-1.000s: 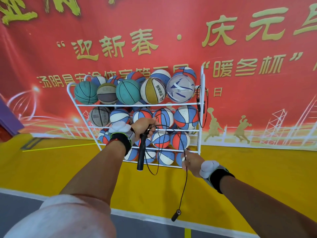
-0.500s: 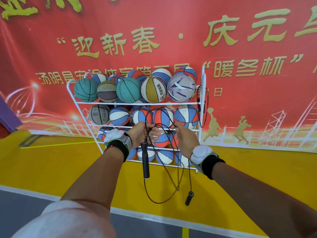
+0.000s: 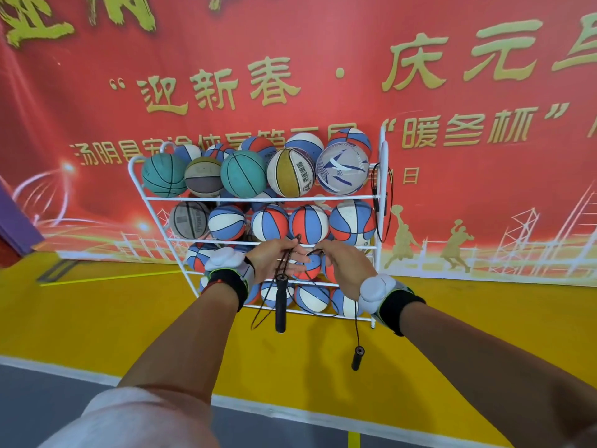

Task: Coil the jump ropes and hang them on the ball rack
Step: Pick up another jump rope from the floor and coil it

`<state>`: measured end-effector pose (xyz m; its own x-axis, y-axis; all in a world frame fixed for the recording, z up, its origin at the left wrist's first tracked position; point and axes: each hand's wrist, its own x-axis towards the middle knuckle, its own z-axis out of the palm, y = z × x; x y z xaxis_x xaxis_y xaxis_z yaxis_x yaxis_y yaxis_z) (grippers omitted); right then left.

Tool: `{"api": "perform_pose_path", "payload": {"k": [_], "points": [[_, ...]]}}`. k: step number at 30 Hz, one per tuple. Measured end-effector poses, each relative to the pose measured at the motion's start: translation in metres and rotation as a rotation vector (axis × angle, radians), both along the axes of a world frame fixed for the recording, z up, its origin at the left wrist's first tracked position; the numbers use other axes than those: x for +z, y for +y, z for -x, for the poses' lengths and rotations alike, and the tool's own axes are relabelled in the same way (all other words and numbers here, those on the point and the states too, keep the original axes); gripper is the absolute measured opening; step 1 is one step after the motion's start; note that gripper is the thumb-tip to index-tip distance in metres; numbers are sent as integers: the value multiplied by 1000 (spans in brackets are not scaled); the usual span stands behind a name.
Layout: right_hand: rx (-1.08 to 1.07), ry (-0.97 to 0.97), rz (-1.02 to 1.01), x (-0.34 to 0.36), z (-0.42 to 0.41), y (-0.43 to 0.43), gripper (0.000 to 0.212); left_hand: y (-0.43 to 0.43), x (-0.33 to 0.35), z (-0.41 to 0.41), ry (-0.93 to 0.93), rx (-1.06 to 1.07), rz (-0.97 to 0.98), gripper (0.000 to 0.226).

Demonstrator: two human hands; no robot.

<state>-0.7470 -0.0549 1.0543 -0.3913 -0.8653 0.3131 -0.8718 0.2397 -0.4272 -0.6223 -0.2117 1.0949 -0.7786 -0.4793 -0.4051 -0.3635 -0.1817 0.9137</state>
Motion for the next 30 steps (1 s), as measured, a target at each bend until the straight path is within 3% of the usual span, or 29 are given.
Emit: {"api": "perform_pose_path", "payload": {"k": [5, 12, 19, 25, 30], "points": [[7, 2, -21, 1, -2, -5, 53, -3, -3, 3, 36, 44, 115, 34], [-5, -102, -78, 3, -11, -11, 13, -1, -7, 5, -75, -104, 69, 28], [27, -303, -259, -25, -8, -2, 3, -3, 2, 1, -76, -84, 70, 33], [-7, -403, -554, -81, 12, 21, 26, -15, 13, -7, -46, -97, 119, 36], [-65, -585, -356, -81, 13, 31, 14, -23, 3, -12, -140, -166, 190, 37]]}}
